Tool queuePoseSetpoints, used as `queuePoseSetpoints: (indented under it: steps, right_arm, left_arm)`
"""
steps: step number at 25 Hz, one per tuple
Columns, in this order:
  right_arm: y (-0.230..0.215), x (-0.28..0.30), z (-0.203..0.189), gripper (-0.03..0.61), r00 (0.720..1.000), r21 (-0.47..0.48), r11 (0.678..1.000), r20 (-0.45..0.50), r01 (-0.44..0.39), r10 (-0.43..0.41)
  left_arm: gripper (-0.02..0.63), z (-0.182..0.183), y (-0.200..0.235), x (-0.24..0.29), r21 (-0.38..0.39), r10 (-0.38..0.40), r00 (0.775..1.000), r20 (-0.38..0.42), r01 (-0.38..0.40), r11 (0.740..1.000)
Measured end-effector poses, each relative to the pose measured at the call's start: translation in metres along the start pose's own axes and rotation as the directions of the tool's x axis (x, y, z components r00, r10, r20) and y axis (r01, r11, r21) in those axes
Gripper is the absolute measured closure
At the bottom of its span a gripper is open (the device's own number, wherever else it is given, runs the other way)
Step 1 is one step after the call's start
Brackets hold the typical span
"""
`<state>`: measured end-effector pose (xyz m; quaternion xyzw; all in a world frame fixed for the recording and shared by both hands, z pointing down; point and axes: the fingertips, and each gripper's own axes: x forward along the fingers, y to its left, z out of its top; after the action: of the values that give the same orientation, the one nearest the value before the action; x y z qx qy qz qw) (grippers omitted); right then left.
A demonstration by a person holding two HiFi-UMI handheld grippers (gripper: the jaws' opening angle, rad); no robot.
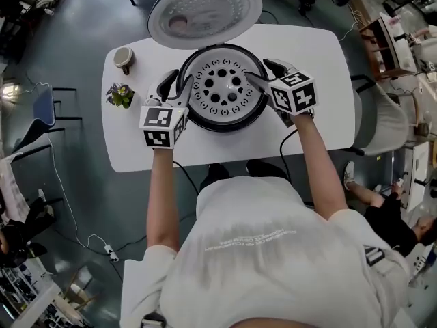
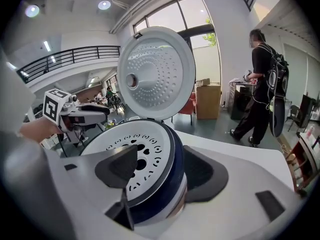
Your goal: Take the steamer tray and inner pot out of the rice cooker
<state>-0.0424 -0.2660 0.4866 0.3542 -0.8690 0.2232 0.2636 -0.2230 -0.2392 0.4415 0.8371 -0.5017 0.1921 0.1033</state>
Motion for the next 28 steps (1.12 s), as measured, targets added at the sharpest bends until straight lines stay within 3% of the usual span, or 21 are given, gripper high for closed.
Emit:
queuePoseSetpoints:
  steps: [11, 28]
  right_arm:
    - [-0.017, 0.014, -0.007, 0.285, 0.988, 0.013, 0.989, -0.054, 0.145, -0.144]
    - [-0.029, 0.027, -0.021, 0.311, 0.965, 0.007, 0.974, -0.136, 0.228, -0.225]
  left_arm:
    - [0.462, -0.007, 0.014, 0.016, -0.036, -0.08, 0.997, 0.009, 0.08, 0.996]
    - [0.48, -0.011, 0.019, 0.035, -0.057, -0.15, 0.989, 0.006, 0.15, 0.987]
